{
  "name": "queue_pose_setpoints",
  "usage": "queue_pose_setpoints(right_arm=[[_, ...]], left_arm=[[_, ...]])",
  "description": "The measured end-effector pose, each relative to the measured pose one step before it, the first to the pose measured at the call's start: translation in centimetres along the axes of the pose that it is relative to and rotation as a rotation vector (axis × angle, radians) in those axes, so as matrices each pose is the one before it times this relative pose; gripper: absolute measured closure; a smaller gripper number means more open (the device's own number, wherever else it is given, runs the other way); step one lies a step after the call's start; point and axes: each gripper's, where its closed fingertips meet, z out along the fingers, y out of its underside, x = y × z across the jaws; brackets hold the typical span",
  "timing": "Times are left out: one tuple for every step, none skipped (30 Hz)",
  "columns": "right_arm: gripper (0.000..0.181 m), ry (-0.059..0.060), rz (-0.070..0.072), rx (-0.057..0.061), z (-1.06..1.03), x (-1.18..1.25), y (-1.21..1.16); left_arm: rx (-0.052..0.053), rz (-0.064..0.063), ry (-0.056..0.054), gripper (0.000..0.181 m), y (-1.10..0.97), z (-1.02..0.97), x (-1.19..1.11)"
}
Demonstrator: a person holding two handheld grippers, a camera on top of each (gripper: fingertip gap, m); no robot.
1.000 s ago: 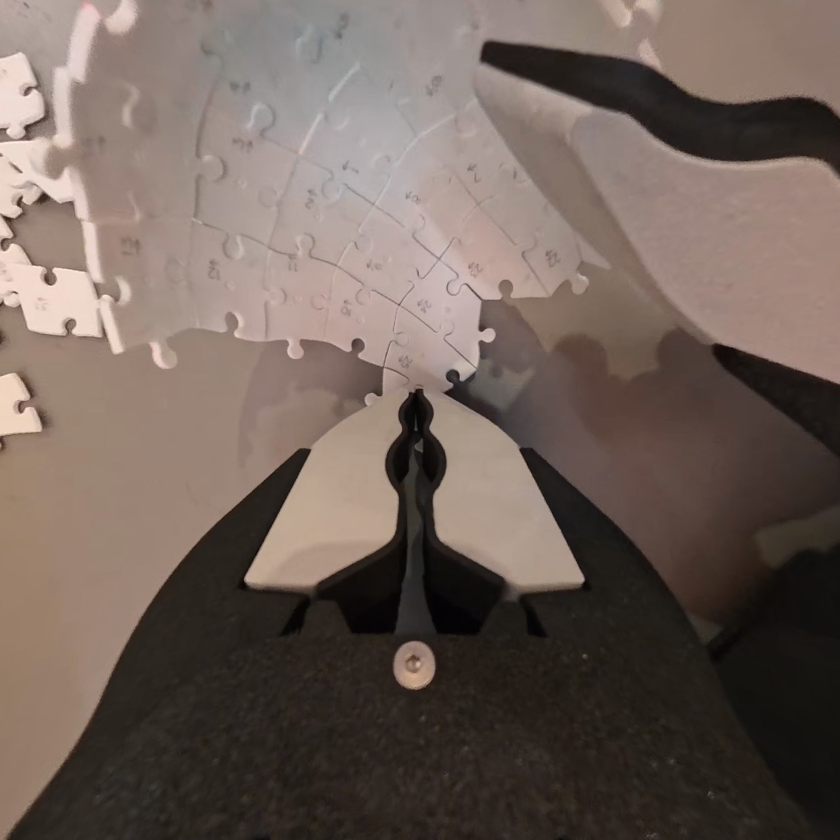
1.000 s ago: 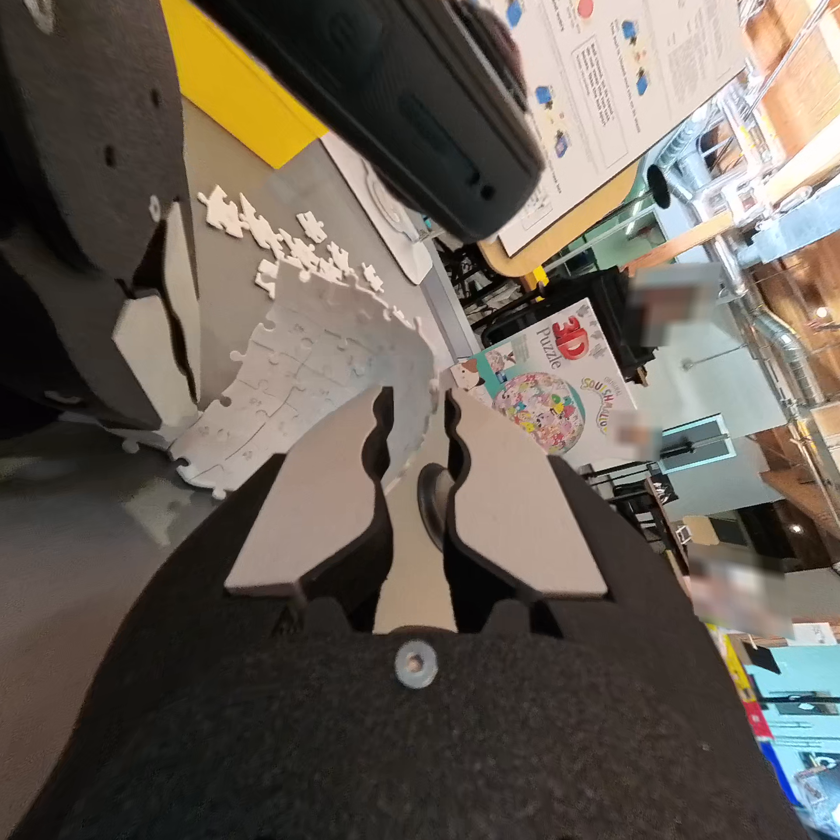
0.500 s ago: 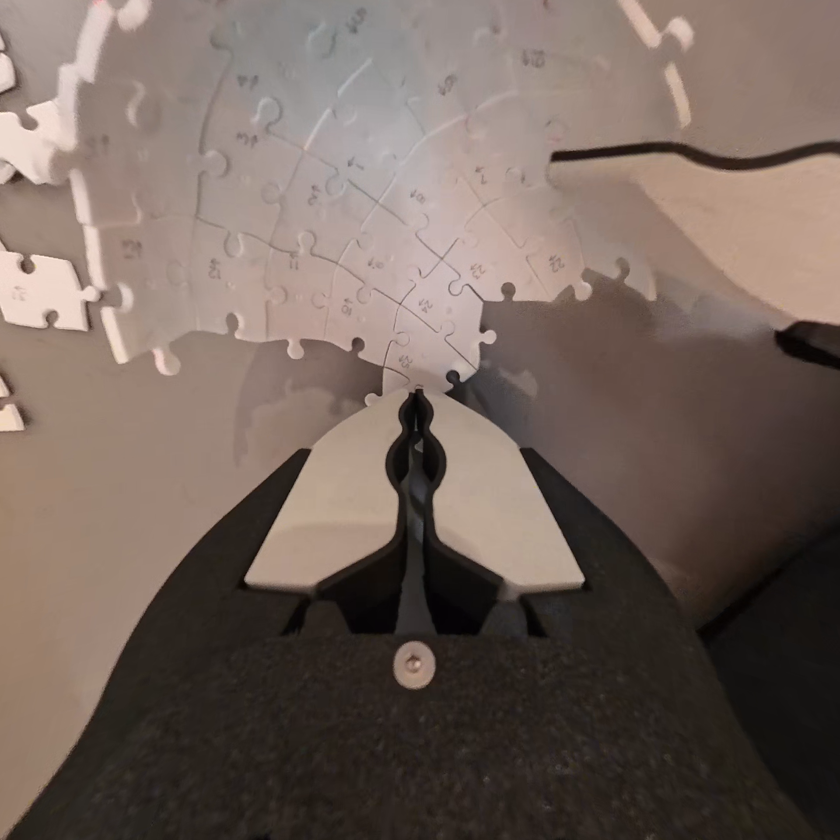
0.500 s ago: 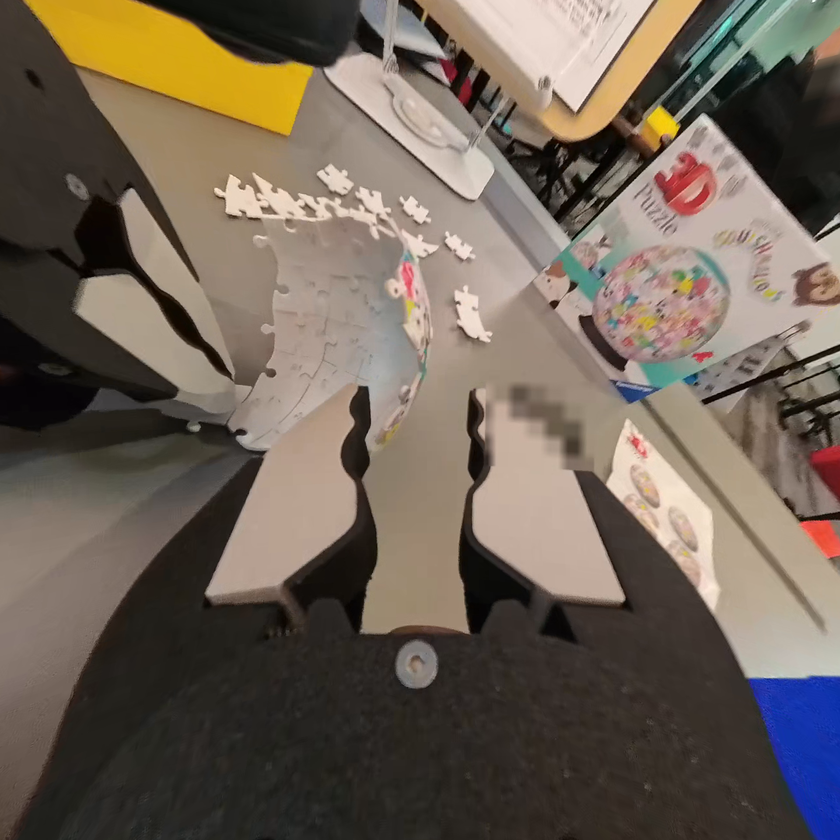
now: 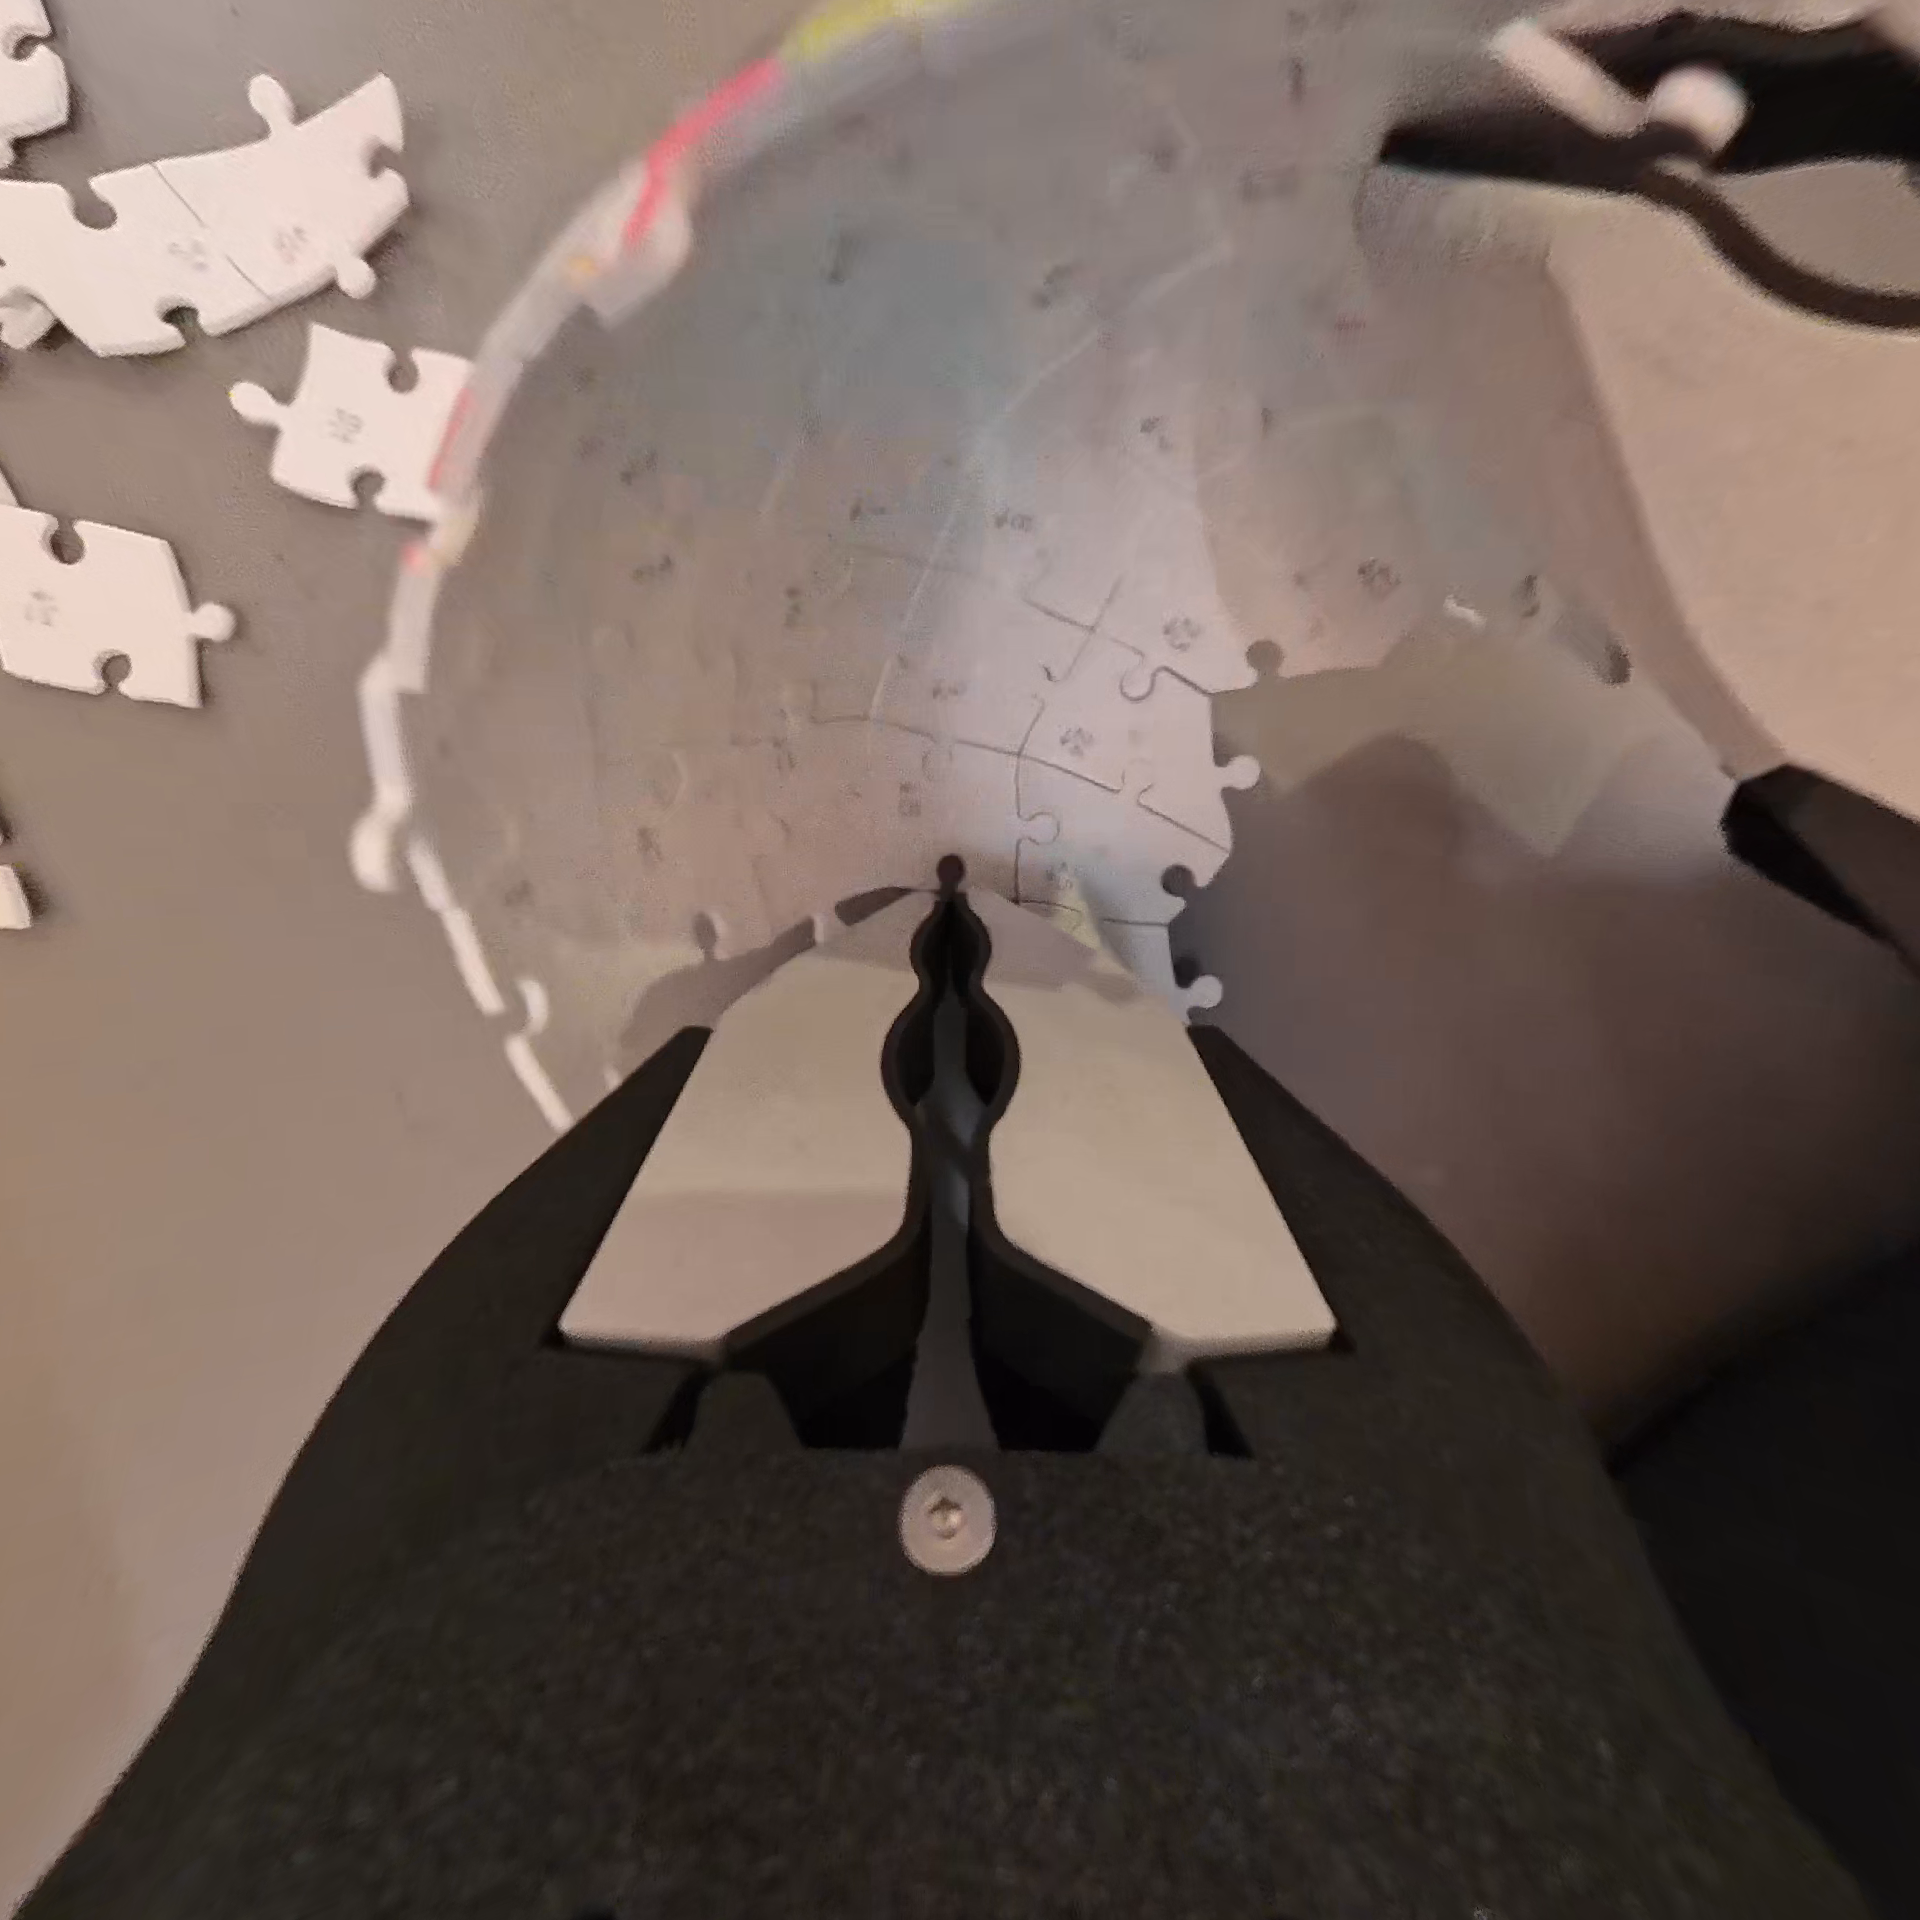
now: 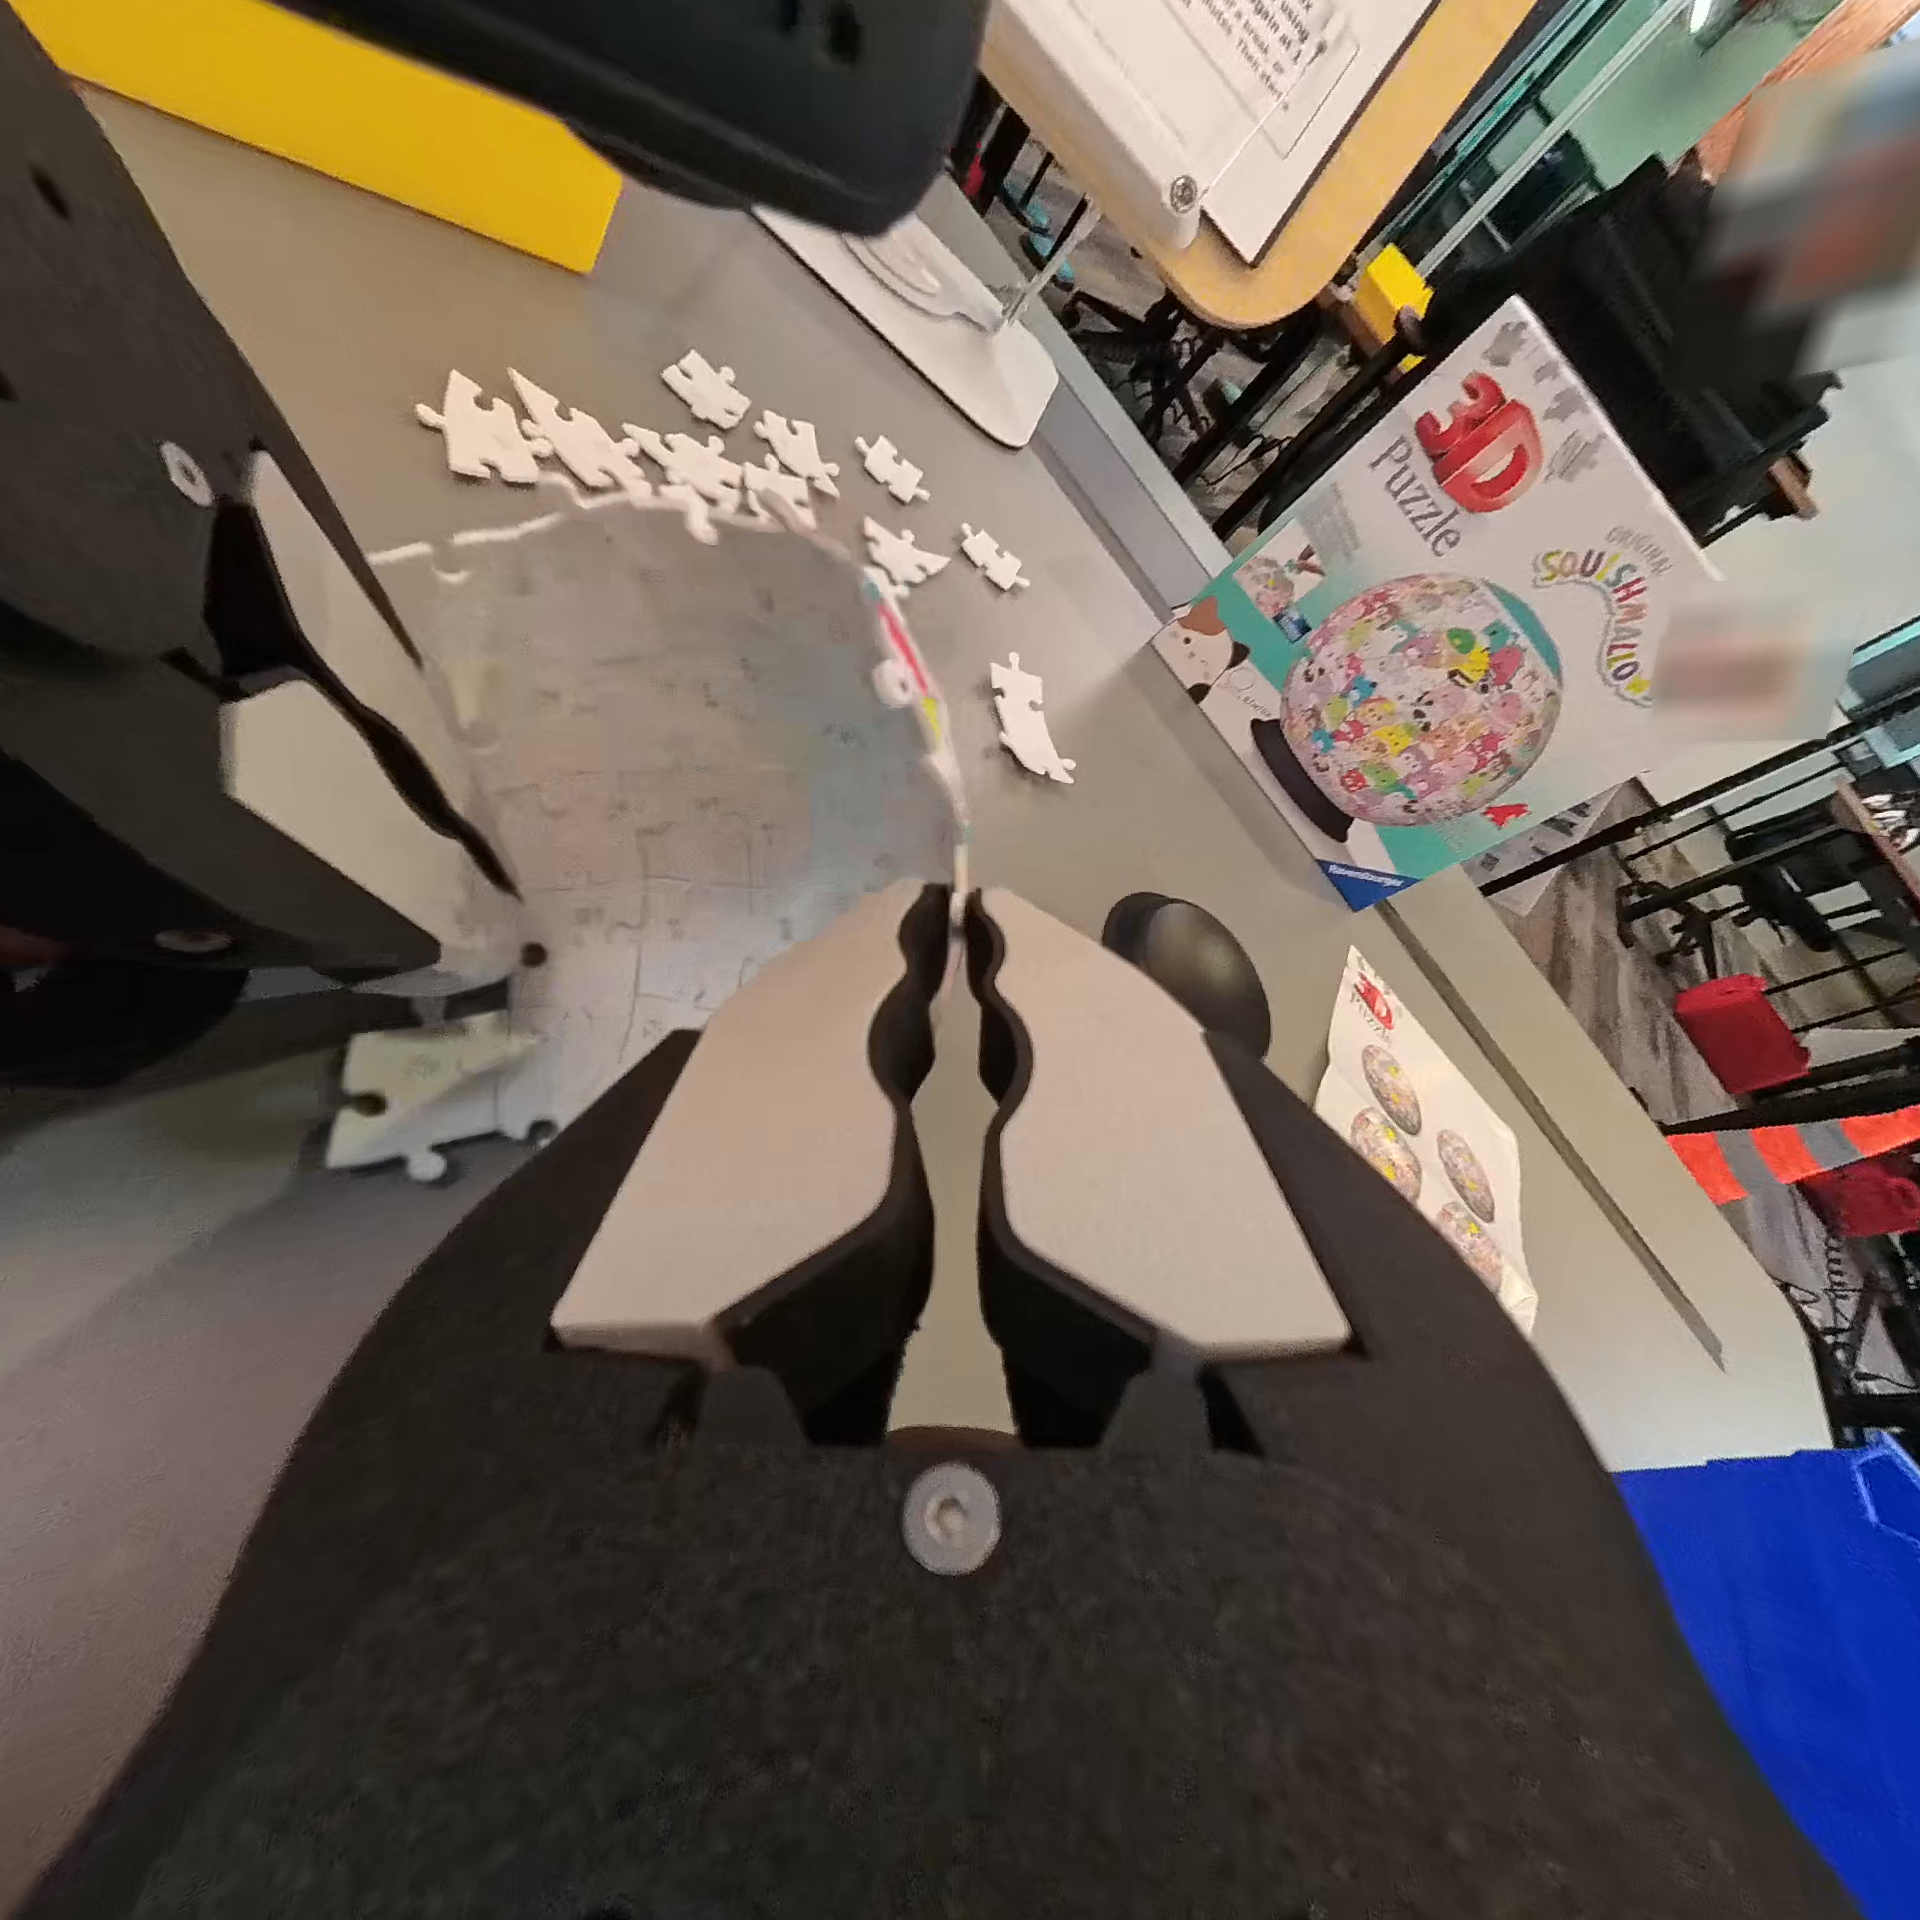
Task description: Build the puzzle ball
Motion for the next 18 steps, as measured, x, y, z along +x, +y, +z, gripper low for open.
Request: queue_pose_setpoints(right_arm=[[0.178, -0.0006, 0.0115, 0.0047, -0.037, 0.026, -0.008], [0.178, 0.0018, 0.0022, 0.0008, 0.007, 0.052, 0.062], [0.178, 0.0034, -0.0019, -0.0084, 0.061, 0.055, 0.169], [0.178, 0.0025, 0.0000, -0.0053, 0.063, 0.038, 0.145], [0.178, -0.0001, 0.0016, 0.0000, 0.034, 0.028, 0.068], [0.178, 0.0015, -0.0007, -0.0026, 0.032, 0.039, 0.087], [0.178, 0.0018, -0.0001, -0.0016, 0.030, 0.035, 0.077], [0.178, 0.0014, 0.0020, -0.0024, 0.036, 0.033, 0.067], [0.178, 0.0004, 0.0031, 0.0021, -0.002, 0.016, -0.008], [0.178, 0.0020, 0.0004, 0.0036, -0.032, 0.033, -0.052], [0.178, 0.0029, -0.0031, 0.0044, -0.037, 0.020, -0.082], [0.178, 0.0043, -0.0030, 0.0026, -0.019, 0.018, -0.047], [0.178, 0.0015, -0.0011, 0.0001, 0.017, -0.028, -0.011], [0.178, 0.0004, 0.0021, 0.0008, 0.005, -0.001, -0.004], [0.178, -0.0011, 0.0030, 0.0021, -0.018, 0.006, -0.020], [0.178, -0.0017, 0.0004, 0.0018, -0.014, -0.011, -0.028], [0.178, 0.0002, -0.0014, -0.0001, -0.015, -0.007, 0.006], [0.178, 0.0013, -0.0009, -0.0018, 0.004, 0.015, 0.036]], left_arm=[[0.0004, 0.0042, 0.0005, 0.181, -0.015, 0.067, -0.033], [-0.0017, 0.0062, 0.0070, 0.181, -0.027, 0.035, 0.076], [-0.0032, 0.0073, 0.0013, 0.181, 0.010, 0.007, 0.038], [-0.0032, 0.0044, -0.0034, 0.181, 0.034, -0.019, 0.009], [-0.0031, 0.0022, -0.0031, 0.181, 0.044, -0.026, 0.030], [0.0000, 0.0019, 0.0004, 0.181, 0.007, -0.060, 0.121], [0.0043, 0.0033, 0.0028, 0.181, -0.061, -0.137, 0.179], [0.0071, 0.0064, 0.0030, 0.181, -0.102, -0.180, 0.205], [0.0069, 0.0066, 0.0024, 0.181, -0.097, -0.204, 0.236], [0.0034, 0.0038, 0.0056, 0.181, -0.067, -0.163, 0.266], [0.0009, 0.0023, 0.0072, 0.181, -0.030, -0.055, 0.272], [-0.0003, 0.0023, 0.0031, 0.181, -0.023, 0.059, 0.177], [-0.0013, 0.0018, -0.0023, 0.181, 0.006, 0.154, 0.045], [-0.0048, 0.0018, 0.0002, 0.181, 0.055, 0.251, 0.015], [-0.0114, 0.0007, 0.0050, 0.181, 0.159, 0.282, 0.058], [0.0060, -0.0038, 0.0009, 0.181, -0.075, 0.129, -0.011], [0.0060, -0.0052, 0.0007, 0.181, -0.069, 0.050, -0.034], [0.0058, -0.0049, 0.0040, 0.181, -0.049, 0.047, -0.006]])
